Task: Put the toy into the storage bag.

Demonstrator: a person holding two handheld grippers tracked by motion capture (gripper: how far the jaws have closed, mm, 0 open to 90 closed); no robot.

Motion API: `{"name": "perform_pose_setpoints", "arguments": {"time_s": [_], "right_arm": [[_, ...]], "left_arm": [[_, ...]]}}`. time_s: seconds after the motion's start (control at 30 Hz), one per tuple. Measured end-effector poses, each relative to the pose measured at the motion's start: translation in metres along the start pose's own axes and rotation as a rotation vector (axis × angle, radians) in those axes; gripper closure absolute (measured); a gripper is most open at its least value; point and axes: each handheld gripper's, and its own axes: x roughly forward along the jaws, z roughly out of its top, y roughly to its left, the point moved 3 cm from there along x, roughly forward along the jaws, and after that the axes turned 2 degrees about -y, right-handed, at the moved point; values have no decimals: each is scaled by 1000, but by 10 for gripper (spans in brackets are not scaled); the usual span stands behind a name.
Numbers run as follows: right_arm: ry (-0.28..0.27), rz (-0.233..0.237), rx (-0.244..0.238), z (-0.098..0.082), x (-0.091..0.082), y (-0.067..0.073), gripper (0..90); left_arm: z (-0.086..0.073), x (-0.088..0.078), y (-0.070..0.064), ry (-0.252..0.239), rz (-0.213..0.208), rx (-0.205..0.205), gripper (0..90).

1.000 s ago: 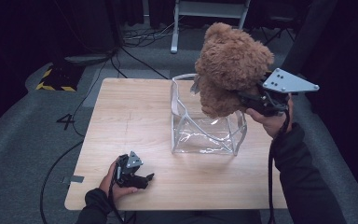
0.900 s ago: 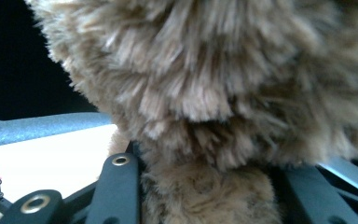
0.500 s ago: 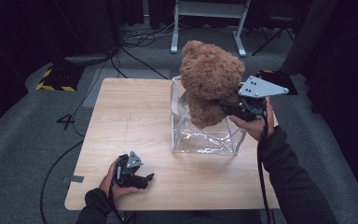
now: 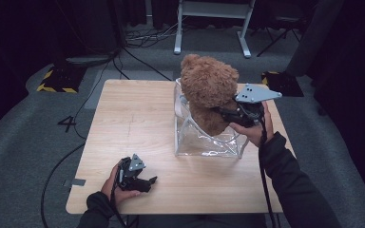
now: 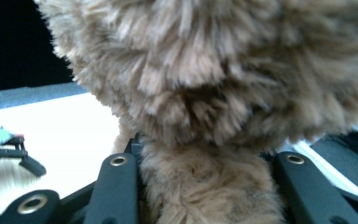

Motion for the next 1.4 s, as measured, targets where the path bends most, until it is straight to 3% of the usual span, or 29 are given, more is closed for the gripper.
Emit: {"name": "perform_pose_setpoints", "arguments": {"time_s": [0.23, 0.6, 0.8, 0.97, 1.2, 1.4], "right_arm": [[79, 27, 25, -14, 12, -1, 574], [148, 40, 44, -21, 18, -3, 548], [233, 53, 47, -26, 25, -5, 525], [292, 53, 56, -31, 27, -6, 519], [331, 43, 73, -34, 28, -8, 496], [409, 44, 84, -38, 31, -9, 442]], "left_arm": [[0, 0, 0, 0, 0, 0, 157], [0, 0, 0, 0, 0, 0, 157], [0, 0, 0, 0, 0, 0, 157], [0, 0, 0, -1, -1, -3, 157], [0, 0, 0, -1, -1, -4, 157], [0, 0, 0, -1, -1, -3, 157]]}}
